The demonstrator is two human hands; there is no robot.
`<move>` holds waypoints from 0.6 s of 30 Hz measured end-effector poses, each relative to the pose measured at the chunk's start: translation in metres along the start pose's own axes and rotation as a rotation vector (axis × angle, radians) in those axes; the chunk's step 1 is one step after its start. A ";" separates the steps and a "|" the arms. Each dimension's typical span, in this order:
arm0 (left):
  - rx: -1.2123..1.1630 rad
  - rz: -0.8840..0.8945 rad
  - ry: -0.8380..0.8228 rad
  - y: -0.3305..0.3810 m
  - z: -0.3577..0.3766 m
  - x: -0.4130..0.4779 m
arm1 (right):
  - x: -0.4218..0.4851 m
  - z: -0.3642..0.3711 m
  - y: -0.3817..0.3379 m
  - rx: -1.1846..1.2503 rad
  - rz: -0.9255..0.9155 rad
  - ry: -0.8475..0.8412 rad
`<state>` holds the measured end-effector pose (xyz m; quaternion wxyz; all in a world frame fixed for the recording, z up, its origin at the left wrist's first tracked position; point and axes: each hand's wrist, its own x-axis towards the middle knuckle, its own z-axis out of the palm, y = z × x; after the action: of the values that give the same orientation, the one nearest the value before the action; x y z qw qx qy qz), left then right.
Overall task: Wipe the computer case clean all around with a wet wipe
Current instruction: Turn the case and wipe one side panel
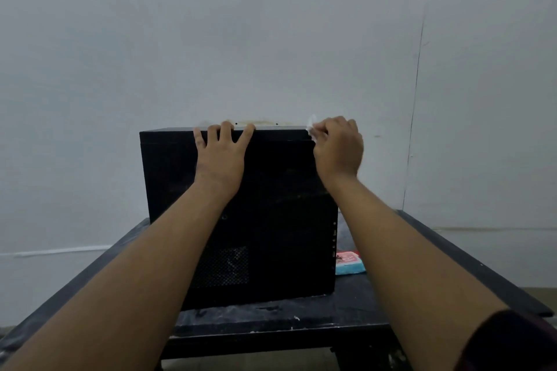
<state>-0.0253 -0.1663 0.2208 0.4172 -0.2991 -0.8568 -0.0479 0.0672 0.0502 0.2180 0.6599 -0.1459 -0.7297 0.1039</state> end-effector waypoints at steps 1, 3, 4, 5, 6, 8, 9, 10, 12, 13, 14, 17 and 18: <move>-0.010 0.002 0.005 -0.001 0.001 0.000 | -0.002 0.002 -0.006 0.008 -0.030 -0.021; -0.022 -0.001 0.010 -0.003 0.002 0.000 | -0.018 0.007 -0.011 0.019 -0.124 -0.066; -0.024 -0.002 0.012 -0.003 0.003 0.000 | -0.028 0.008 -0.010 0.012 -0.170 -0.089; -0.025 -0.001 0.013 -0.003 0.003 0.000 | -0.039 0.008 -0.005 0.002 -0.194 -0.106; -0.028 -0.001 0.016 -0.003 0.004 0.001 | -0.046 0.005 0.001 -0.010 -0.190 -0.114; -0.017 -0.002 0.016 -0.002 0.004 0.001 | -0.052 -0.002 0.015 -0.024 -0.117 -0.085; -0.010 -0.003 0.012 -0.002 0.003 0.001 | -0.049 -0.007 0.020 -0.020 -0.062 -0.058; -0.008 -0.003 0.012 -0.002 0.003 0.001 | -0.043 -0.010 0.023 -0.005 0.003 -0.027; -0.011 -0.005 0.013 -0.001 0.003 0.001 | -0.024 -0.015 0.023 0.038 0.116 0.029; -0.010 -0.004 0.015 0.000 0.003 0.001 | -0.013 -0.016 0.022 0.052 0.139 0.031; -0.009 -0.003 0.016 -0.001 0.003 0.000 | -0.006 -0.015 0.019 0.062 0.134 0.019; -0.025 -0.005 0.026 -0.002 0.004 0.000 | -0.012 -0.008 0.008 0.081 0.043 -0.032; -0.028 -0.004 0.027 -0.003 0.004 0.000 | -0.023 -0.006 0.007 0.082 0.009 -0.044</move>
<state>-0.0294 -0.1673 0.2182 0.4242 -0.3027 -0.8510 -0.0647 0.0751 0.0482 0.1953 0.6485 -0.1195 -0.7386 0.1398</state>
